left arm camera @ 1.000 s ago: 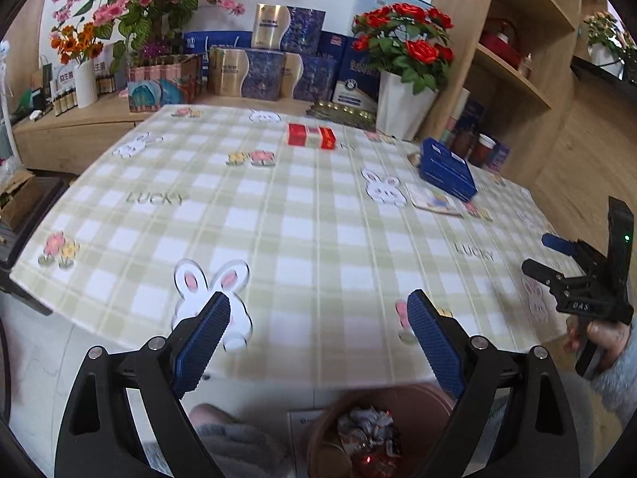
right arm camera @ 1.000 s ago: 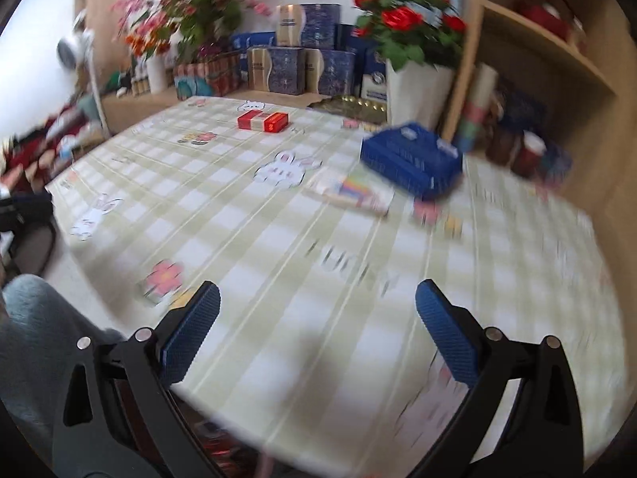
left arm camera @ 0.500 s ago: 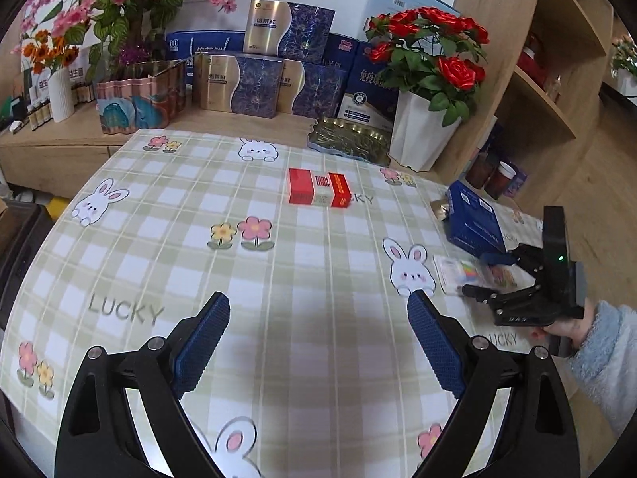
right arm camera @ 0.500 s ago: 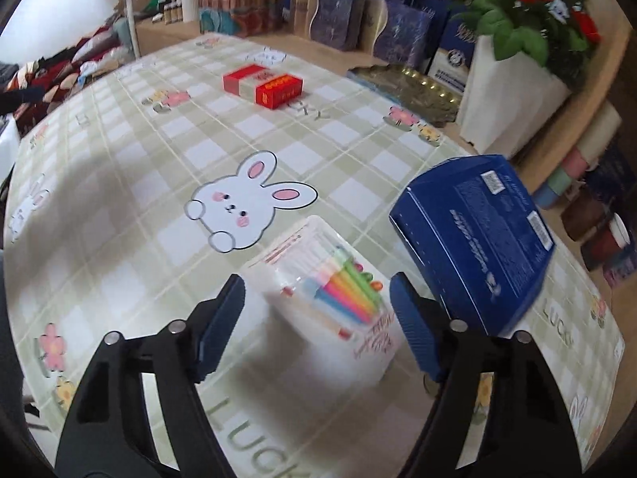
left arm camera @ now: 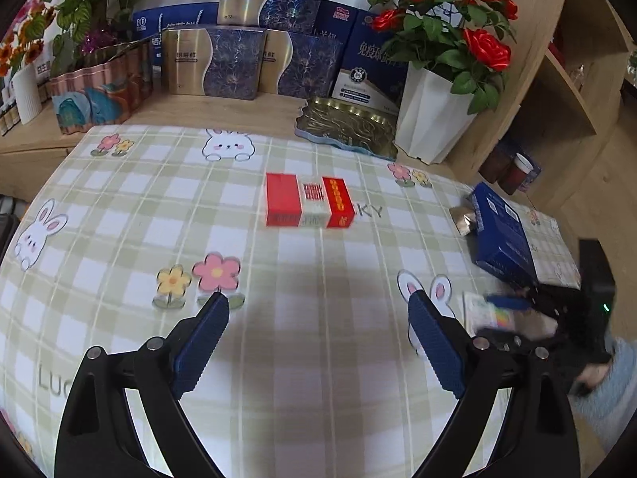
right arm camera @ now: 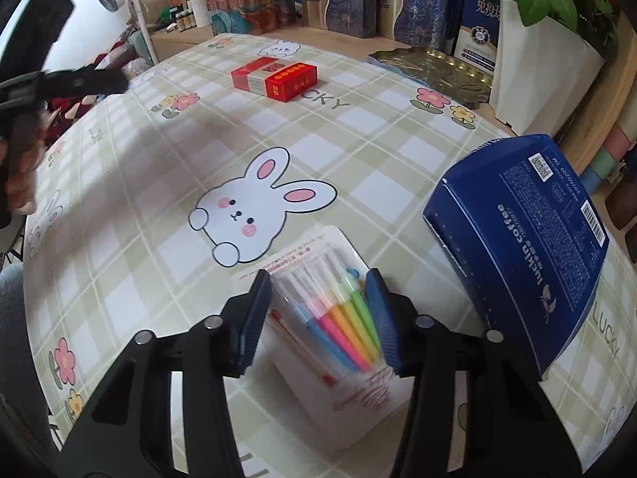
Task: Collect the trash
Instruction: 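Grasp the marker card with the right gripper while the left gripper grasps the red cigarette box, then carry the marker card and red box over the brown bin with both grippers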
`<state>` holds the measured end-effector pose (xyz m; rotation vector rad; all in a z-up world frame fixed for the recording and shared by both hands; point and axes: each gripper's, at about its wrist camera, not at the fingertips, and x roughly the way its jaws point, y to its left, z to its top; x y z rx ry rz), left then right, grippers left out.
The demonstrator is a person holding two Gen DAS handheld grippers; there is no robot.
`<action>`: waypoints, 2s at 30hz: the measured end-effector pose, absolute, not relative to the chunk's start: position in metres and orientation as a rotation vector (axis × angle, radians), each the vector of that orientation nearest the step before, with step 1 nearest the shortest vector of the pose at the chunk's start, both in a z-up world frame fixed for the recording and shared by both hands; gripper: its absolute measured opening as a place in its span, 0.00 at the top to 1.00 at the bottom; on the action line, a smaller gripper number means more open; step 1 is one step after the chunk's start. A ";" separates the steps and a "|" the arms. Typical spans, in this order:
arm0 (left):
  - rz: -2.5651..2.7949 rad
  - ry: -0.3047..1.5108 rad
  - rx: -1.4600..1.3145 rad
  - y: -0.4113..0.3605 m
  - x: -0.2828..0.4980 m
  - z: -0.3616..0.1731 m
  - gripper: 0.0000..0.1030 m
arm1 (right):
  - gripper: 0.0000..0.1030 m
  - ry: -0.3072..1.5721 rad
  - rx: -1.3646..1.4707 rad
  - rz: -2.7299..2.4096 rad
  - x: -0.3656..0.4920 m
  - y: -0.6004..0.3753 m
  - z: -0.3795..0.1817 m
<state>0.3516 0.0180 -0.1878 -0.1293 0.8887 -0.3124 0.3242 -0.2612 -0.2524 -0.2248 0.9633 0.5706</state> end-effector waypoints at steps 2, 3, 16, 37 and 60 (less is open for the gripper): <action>-0.313 0.892 -0.113 0.010 0.371 -0.191 0.13 | 0.53 0.953 -0.183 0.558 0.320 -0.264 -0.251; -0.310 0.894 -0.105 0.007 0.381 -0.193 0.13 | 0.53 0.946 -0.176 0.547 0.318 -0.264 -0.251; -0.233 0.940 -0.129 -0.029 0.475 -0.226 0.08 | 0.55 0.906 -0.152 0.533 0.316 -0.265 -0.261; -0.192 0.960 0.133 -0.058 0.457 -0.234 0.18 | 0.55 0.891 -0.172 0.514 0.311 -0.262 -0.260; -0.334 0.842 -0.034 0.016 0.186 -0.158 0.18 | 0.56 0.845 -0.120 0.494 0.192 -0.249 -0.214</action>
